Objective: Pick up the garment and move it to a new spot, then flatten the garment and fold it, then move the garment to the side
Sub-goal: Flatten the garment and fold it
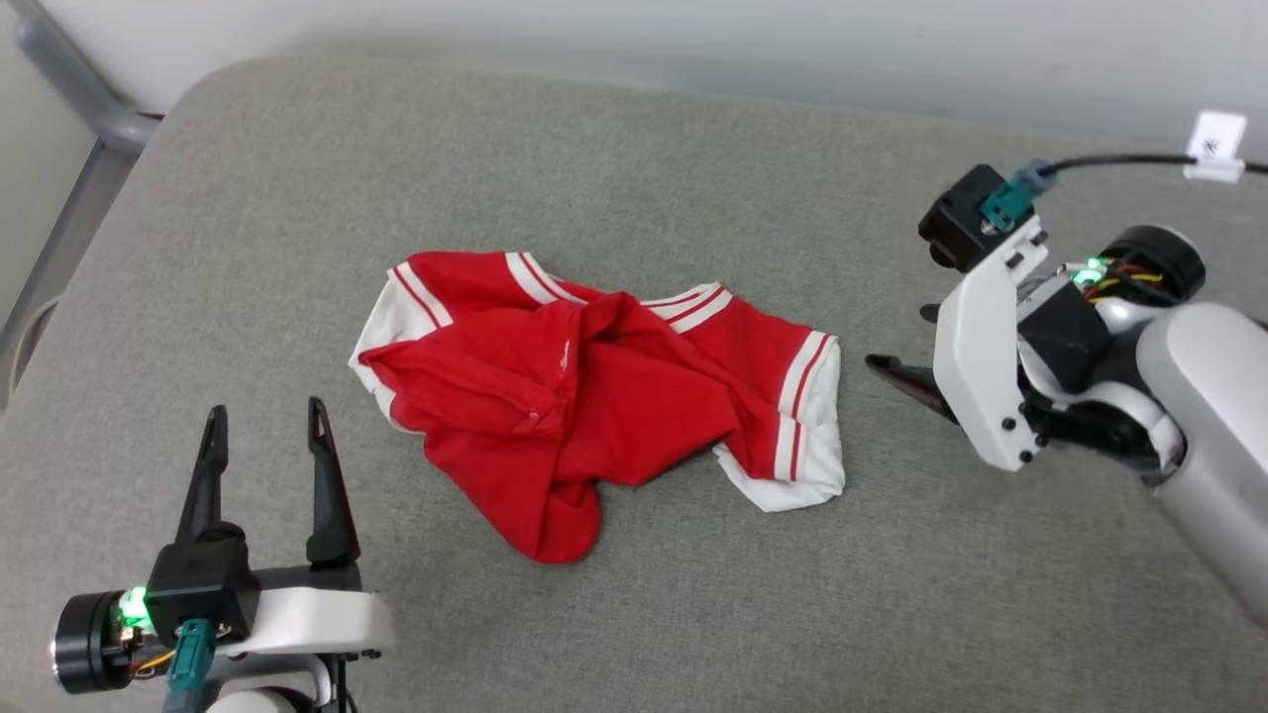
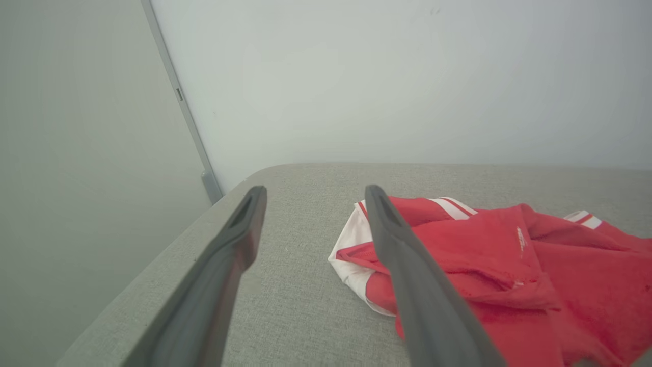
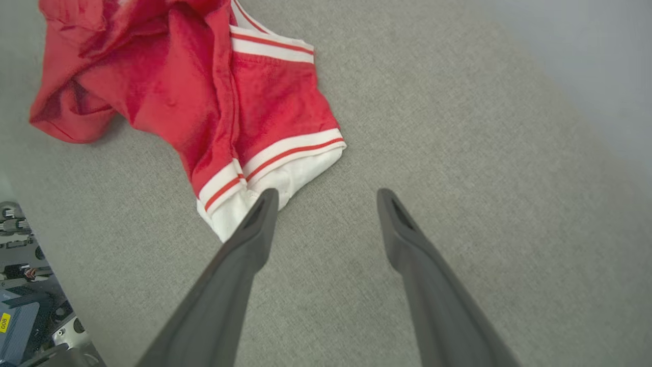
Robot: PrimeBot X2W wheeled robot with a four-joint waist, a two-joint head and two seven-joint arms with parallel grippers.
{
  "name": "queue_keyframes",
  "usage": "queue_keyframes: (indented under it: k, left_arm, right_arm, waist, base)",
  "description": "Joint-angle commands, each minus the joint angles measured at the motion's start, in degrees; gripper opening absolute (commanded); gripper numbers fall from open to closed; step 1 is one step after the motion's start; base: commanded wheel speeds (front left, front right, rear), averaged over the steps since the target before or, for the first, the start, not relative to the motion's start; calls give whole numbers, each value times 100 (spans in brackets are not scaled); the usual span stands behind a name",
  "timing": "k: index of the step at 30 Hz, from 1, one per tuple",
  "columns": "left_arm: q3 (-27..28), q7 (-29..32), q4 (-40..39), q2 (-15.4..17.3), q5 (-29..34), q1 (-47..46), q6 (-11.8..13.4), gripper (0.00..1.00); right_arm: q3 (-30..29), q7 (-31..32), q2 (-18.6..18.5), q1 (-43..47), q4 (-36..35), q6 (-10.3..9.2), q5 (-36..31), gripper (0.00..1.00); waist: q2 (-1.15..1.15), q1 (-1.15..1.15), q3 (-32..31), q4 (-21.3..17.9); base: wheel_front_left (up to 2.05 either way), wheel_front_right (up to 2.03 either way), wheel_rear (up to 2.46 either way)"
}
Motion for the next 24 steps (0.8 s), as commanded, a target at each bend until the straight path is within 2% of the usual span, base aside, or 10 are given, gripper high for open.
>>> queue_keyframes:
  k: [1, 4, 9, 16, 21, 24]
  left_arm:
    - [40, -13, 19, -48, 50, -85, -46, 100]
    - [143, -13, 25, -270, 216, -177, -240, 100]
    - [290, -13, 17, -600, 477, -363, -507, 100]
    - [462, -14, 64, -992, 737, -530, -805, 100]
    - [604, -14, 121, -1160, 846, -613, -971, 100]
    - [681, -14, 166, -1215, 903, -646, -1048, 100]
  right_arm:
    - [62, 83, -41, -164, 45, -5, 36, 100]
    - [404, 493, -77, -507, 327, -4, 205, 100]
    - [858, 726, 46, -999, 765, -4, 308, 100]
    - [1561, 660, 210, -1295, 1348, -4, 348, 100]
    - [2332, 674, 164, -1039, 1560, 6, 514, 100]
    - [2614, 444, 128, -1042, 1561, 6, 614, 99]
  waist:
    - [0, 0, 148, 129]
    - [0, 0, 338, 260]
    - [0, 0, 651, 450]
    - [0, 0, 972, 625]
    - [0, 0, 1077, 660]
    - [0, 0, 1095, 637]
  base:
    - [0, 0, 0]
    - [0, 0, 0]
    - [0, 0, 0]
    - [0, 0, 0]
    - [0, 0, 0]
    - [0, 0, 0]
